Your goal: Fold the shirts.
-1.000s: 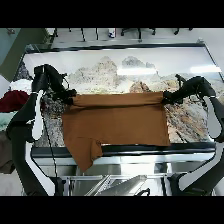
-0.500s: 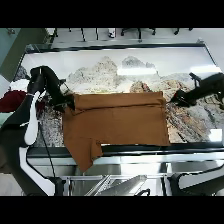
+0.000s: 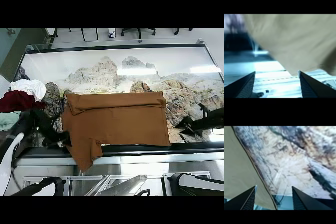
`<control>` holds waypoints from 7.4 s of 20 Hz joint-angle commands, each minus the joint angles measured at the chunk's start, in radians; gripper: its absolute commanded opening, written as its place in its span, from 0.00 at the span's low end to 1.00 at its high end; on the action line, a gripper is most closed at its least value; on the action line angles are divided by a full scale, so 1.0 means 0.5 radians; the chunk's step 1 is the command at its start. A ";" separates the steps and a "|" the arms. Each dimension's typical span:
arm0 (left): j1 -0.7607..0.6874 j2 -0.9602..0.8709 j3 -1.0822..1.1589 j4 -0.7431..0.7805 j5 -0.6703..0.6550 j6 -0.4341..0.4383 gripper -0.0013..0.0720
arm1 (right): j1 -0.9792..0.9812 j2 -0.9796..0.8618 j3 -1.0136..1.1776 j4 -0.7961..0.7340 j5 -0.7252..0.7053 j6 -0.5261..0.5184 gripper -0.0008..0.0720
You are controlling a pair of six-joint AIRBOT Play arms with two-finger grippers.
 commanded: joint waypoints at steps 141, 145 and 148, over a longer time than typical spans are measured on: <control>0.169 0.467 1.604 -0.044 -0.299 -0.049 0.04 | 1.360 -0.231 1.133 0.092 0.214 0.611 0.99; 0.171 0.466 1.604 -0.122 -0.291 -0.050 0.04 | 1.283 -0.397 0.876 0.181 0.204 0.495 0.99; 0.177 0.466 1.604 -0.201 -0.289 -0.050 0.04 | 1.316 -0.613 0.866 0.531 0.211 0.311 0.99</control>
